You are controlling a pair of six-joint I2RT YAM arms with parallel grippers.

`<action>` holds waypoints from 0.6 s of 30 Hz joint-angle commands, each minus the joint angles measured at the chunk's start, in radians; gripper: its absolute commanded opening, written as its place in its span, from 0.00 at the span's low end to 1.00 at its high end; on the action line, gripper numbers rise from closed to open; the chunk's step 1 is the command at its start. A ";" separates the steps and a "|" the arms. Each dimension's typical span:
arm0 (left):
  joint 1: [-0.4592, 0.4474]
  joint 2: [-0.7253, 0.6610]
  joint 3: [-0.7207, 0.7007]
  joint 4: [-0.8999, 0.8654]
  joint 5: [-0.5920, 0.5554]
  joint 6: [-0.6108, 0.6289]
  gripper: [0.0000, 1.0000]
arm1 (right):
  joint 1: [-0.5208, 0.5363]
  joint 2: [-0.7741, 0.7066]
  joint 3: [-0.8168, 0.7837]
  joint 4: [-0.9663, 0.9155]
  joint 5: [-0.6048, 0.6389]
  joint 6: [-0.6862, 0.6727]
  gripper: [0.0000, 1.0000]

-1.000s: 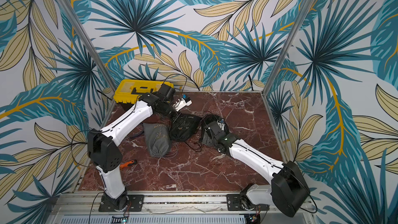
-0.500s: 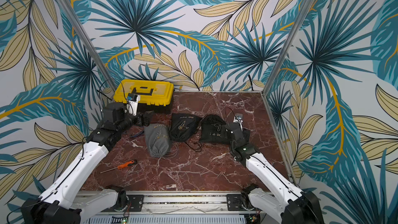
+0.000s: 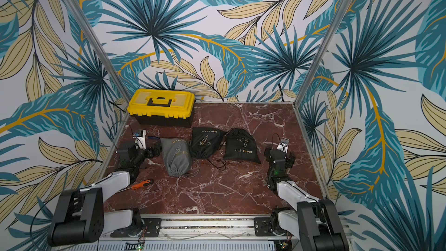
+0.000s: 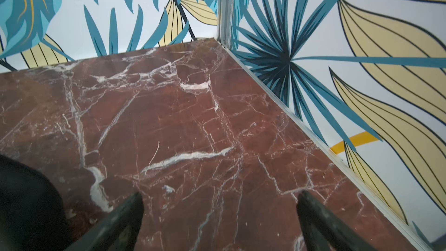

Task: Pack away hair dryers
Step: Reset both arms

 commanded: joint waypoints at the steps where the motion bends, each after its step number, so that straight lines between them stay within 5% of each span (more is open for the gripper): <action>1: 0.032 0.027 -0.017 0.251 0.033 -0.071 0.99 | -0.035 0.072 0.037 0.153 -0.109 -0.045 1.00; 10: 0.023 0.228 -0.087 0.575 0.060 -0.050 0.99 | -0.090 0.294 0.036 0.374 -0.319 -0.037 0.99; 18: -0.019 0.229 -0.011 0.435 -0.002 -0.018 0.99 | -0.090 0.294 0.077 0.301 -0.358 -0.056 0.99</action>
